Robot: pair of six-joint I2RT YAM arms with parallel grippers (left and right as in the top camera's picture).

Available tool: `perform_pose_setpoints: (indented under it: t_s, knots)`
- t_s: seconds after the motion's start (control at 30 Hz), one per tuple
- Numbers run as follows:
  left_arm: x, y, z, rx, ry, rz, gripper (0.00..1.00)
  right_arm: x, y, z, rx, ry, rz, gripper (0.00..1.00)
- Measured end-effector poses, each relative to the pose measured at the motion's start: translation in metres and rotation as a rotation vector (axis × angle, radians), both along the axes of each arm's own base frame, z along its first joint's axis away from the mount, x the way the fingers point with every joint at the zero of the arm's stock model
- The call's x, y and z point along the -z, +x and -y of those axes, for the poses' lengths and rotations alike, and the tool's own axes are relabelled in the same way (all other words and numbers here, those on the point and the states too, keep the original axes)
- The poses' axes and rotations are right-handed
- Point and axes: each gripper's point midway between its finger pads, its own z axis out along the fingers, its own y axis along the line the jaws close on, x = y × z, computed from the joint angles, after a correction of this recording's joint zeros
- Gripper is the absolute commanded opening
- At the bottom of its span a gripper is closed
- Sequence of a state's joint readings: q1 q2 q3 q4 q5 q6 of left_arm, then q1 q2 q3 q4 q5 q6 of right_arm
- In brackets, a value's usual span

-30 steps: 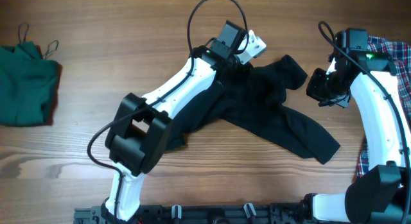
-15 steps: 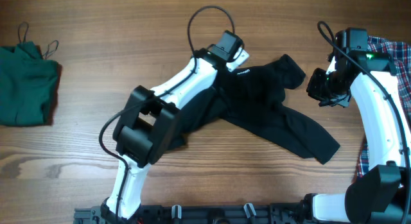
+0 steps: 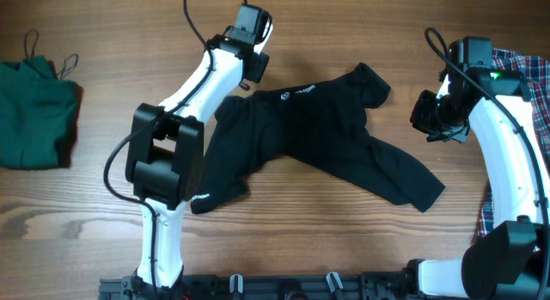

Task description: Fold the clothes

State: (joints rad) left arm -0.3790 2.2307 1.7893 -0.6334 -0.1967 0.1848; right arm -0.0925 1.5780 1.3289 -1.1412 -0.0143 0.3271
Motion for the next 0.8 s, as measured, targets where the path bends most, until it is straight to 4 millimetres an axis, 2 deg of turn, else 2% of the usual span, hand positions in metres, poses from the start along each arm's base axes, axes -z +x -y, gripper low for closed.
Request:
perform_pose_setpoints:
  t_s: [0.03, 0.07, 0.13, 0.17, 0.2, 0.3, 0.37, 0.53, 0.67, 0.8]
  knots:
    - [-0.007, -0.002, 0.008, 0.017, -0.022, 0.003, 0.26, 0.000, 0.000, 0.000, 0.000, 0.000, 0.002, 0.18]
    - [-0.019, -0.009, 0.028, 0.073, -0.076, -0.002, 0.25, 0.000, 0.001, 0.000, 0.000, 0.000, 0.004, 0.18]
    - [-0.037, -0.033, 0.085, 0.224, -0.178, -0.023, 0.26, 0.000, 0.001, 0.000, 0.000, 0.000, 0.004, 0.18]
    - [-0.038, -0.051, 0.112, 0.304, -0.210, -0.051, 0.26, 0.000, 0.001, 0.000, 0.000, 0.000, 0.004, 0.18]
    - [-0.035, -0.066, 0.130, 0.358, -0.223, -0.080, 0.26, 0.000, 0.001, 0.000, 0.000, 0.000, 0.004, 0.18]
    - [-0.025, -0.094, 0.163, 0.455, -0.234, -0.128, 0.30, 0.000, 0.001, 0.000, 0.000, 0.000, 0.004, 0.18]
    - [-0.007, -0.101, 0.167, 0.474, -0.221, -0.170, 0.29, 0.000, 0.001, 0.000, 0.000, 0.000, 0.003, 0.19]
    - [0.040, -0.118, 0.160, 0.474, -0.190, -0.307, 0.28, 0.000, 0.001, 0.000, 0.000, 0.000, 0.005, 0.19]
    - [0.051, -0.120, 0.161, 0.478, -0.195, -0.329, 0.29, 0.000, 0.001, 0.000, 0.000, 0.000, 0.004, 0.20]
    - [0.048, -0.111, 0.166, 0.482, -0.206, -0.285, 0.29, 0.000, 0.001, 0.000, 0.000, 0.000, 0.004, 0.21]
